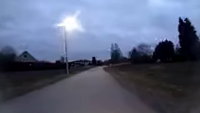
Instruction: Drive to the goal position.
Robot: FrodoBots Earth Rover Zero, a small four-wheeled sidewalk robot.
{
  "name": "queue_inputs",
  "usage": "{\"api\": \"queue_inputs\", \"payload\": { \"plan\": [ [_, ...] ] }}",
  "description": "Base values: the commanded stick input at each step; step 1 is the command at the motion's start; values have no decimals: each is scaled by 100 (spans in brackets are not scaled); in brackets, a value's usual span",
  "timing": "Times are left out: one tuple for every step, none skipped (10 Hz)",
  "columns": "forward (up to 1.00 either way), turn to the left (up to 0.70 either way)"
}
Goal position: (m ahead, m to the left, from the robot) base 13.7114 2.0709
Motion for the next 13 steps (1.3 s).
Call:
{"api": "queue_inputs", "payload": {
  "plan": [
    [100, 4],
    [100, 4],
    [100, 4],
    [100, 4],
    [100, 4],
    [100, 4],
    [100, 4],
    [100, 4],
    [100, 4],
    [100, 4],
    [100, 4],
    [100, 4],
    [100, 44]
  ]
}}
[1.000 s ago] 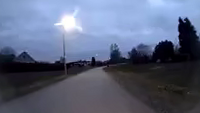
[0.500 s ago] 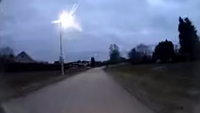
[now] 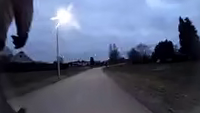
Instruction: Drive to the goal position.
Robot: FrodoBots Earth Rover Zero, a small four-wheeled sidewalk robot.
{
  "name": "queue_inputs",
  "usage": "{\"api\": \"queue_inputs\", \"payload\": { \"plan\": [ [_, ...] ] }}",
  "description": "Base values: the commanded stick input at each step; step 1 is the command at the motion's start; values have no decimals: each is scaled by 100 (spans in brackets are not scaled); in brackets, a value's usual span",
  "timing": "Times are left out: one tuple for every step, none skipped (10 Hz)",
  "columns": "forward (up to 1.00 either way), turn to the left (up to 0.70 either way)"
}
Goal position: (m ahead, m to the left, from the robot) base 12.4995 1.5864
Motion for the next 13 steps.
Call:
{"api": "queue_inputs", "payload": {
  "plan": [
    [100, 44],
    [100, 31],
    [100, 4],
    [100, 4],
    [100, 4],
    [100, 4],
    [100, 4],
    [100, 4],
    [100, 4],
    [100, 4],
    [100, 4],
    [100, 4],
    [100, 4]
  ]
}}
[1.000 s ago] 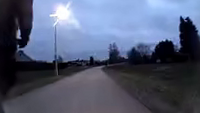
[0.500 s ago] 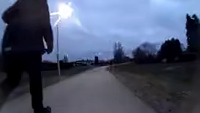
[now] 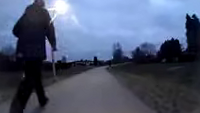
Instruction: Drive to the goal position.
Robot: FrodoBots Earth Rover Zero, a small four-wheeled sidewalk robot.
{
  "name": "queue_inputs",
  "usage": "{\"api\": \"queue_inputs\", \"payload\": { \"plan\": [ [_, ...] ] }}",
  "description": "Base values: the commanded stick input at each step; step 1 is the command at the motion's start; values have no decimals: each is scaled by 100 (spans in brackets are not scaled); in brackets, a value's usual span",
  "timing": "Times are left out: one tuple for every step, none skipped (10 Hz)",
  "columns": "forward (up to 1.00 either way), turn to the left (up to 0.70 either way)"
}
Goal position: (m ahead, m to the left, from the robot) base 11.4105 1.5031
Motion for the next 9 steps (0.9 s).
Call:
{"api": "queue_inputs", "payload": {
  "plan": [
    [100, 4],
    [100, 0],
    [100, -5],
    [100, -3],
    [100, 4],
    [100, 4],
    [100, 4],
    [100, 4],
    [100, 4]
  ]
}}
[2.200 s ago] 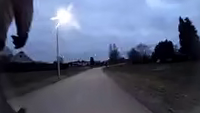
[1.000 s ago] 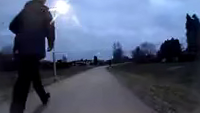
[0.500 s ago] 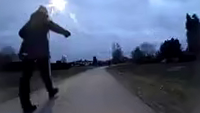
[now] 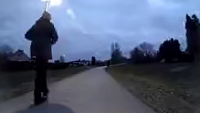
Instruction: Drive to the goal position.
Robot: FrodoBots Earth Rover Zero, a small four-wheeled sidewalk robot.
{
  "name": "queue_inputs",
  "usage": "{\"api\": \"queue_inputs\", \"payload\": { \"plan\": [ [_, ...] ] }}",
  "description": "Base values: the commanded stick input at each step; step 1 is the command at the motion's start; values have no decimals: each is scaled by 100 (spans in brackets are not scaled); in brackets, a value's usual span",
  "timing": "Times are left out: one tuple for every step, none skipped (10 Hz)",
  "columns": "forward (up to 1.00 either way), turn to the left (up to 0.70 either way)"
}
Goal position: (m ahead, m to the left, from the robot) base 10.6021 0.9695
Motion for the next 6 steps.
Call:
{"api": "queue_inputs", "payload": {
  "plan": [
    [100, 4],
    [100, 4],
    [100, 4],
    [100, 4],
    [100, 4],
    [100, 4]
  ]
}}
